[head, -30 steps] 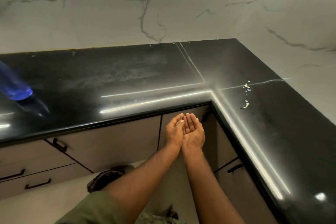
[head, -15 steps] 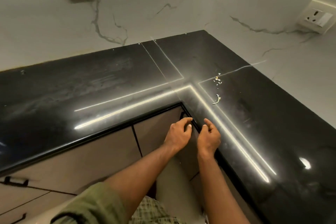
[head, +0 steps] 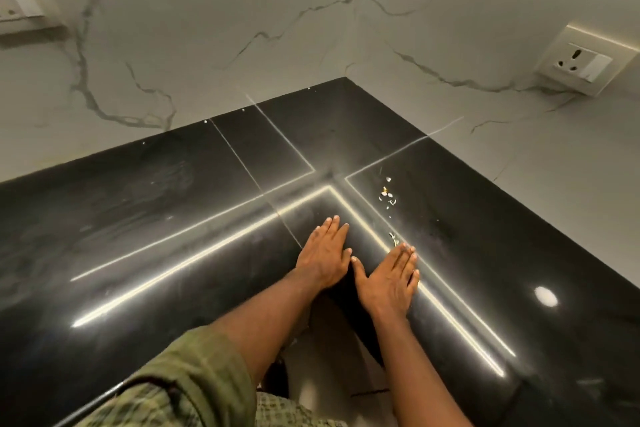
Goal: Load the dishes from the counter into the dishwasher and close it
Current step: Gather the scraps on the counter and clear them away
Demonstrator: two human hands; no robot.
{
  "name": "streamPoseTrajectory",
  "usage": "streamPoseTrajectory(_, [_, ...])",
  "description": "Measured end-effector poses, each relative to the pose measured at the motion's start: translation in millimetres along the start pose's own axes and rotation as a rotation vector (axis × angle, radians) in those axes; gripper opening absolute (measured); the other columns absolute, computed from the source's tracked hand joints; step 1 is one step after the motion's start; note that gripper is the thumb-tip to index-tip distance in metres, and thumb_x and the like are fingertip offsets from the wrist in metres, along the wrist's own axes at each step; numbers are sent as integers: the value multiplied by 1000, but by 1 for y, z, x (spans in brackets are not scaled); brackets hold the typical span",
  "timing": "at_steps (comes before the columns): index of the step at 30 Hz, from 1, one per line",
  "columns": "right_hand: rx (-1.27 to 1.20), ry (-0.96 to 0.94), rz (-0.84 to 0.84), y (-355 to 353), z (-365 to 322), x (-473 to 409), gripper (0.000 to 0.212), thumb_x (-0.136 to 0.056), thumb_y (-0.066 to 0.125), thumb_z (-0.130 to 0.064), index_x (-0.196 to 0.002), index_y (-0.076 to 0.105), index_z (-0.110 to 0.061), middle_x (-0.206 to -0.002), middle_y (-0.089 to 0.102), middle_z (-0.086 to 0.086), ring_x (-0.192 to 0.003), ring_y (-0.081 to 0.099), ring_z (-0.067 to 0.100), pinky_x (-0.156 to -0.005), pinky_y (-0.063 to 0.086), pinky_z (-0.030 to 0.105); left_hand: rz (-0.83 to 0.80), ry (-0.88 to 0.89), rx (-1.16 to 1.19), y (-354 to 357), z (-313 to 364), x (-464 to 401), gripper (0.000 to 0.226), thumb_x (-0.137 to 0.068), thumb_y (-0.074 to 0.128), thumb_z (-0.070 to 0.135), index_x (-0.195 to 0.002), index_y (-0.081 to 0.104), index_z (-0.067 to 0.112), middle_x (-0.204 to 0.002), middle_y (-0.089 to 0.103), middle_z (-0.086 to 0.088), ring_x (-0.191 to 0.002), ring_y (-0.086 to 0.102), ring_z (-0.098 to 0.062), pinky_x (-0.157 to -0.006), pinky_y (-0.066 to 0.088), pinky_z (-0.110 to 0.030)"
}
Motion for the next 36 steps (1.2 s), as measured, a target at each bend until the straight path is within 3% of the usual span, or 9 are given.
streamPoseTrajectory(3, [27, 51, 46, 1, -11, -27, 112, -96, 30, -80, -163, -14, -2, -173, -12, 18, -161, -15, 28, -130, -5, 47, -16, 33, -36, -8, -12, -30, 66, -108, 33, 50, -167, 15, 27, -175, -3, -4, -161, -5, -20, -131, 1, -42])
streamPoseTrajectory(6, [47, 92, 87, 0, -21, -51, 112, -96, 28, -79, -162, -14, 2, -173, -7, 21, -161, -10, 30, -131, -1, 46, 17, 84, -169, -17, -21, -55, 60, -105, 27, 59, -161, 23, 35, -173, 9, -3, -158, 11, -25, -124, 18, -47])
streamPoseTrajectory(10, [53, 119, 179, -1, -34, -85, 110, -98, 30, -75, -162, -8, 6, -173, 2, 24, -162, -1, 33, -131, 4, 46, 85, 131, -214, -31, -24, -88, 43, -103, 32, 56, -140, 39, 35, -144, 35, -2, -128, 39, -28, -102, 36, -46])
streamPoseTrajectory(18, [60, 15, 268, -10, -67, -162, 88, -106, 37, -55, -164, 5, 3, -172, 16, 21, -161, 13, 32, -131, 12, 45, 281, 203, -114, -49, -28, -121, 27, -98, 43, 50, -113, 51, 29, -109, 49, 4, -92, 49, -19, -84, 44, -40])
streamPoseTrajectory(22, [11, -165, 217, -11, -85, -200, 63, -111, 33, -35, -166, 18, -8, -173, 20, 9, -161, 14, 23, -131, 7, 38, 323, 189, -96, -52, -28, -124, 23, -94, 46, 49, -98, 51, 27, -99, 52, 5, -88, 50, -19, -82, 45, -39])
streamPoseTrajectory(27, [-130, -275, 200, -12, -90, -219, 47, -111, 42, -25, -156, 46, -11, -167, 37, 5, -157, 26, 15, -131, 16, 35, 348, 193, -104, -51, -27, -123, 24, -94, 46, 48, -93, 50, 25, -96, 51, 3, -86, 50, -20, -79, 46, -41])
streamPoseTrajectory(32, [-267, -269, 208, -14, -85, -224, 42, -110, 49, -23, -150, 56, -14, -162, 45, 1, -151, 29, 4, -128, 15, 27, 326, 189, -152, -50, -26, -127, 26, -99, 41, 48, -98, 51, 24, -100, 51, 1, -88, 49, -20, -81, 46, -42])
streamPoseTrajectory(36, [-311, -282, 182, -16, -87, -222, 41, -109, 49, -16, -148, 58, -11, -160, 47, 4, -153, 34, 12, -129, 15, 28, 278, 27, -138, -44, -28, -116, 33, -103, 36, 50, -116, 52, 25, -123, 48, 0, -106, 49, -25, -93, 43, -43])
Point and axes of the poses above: each hand's wrist, its own x-axis away from the middle knuckle, its own y-axis out of the palm, z = x × y, the point moved 8 cm from there along -x, towards the middle knuckle
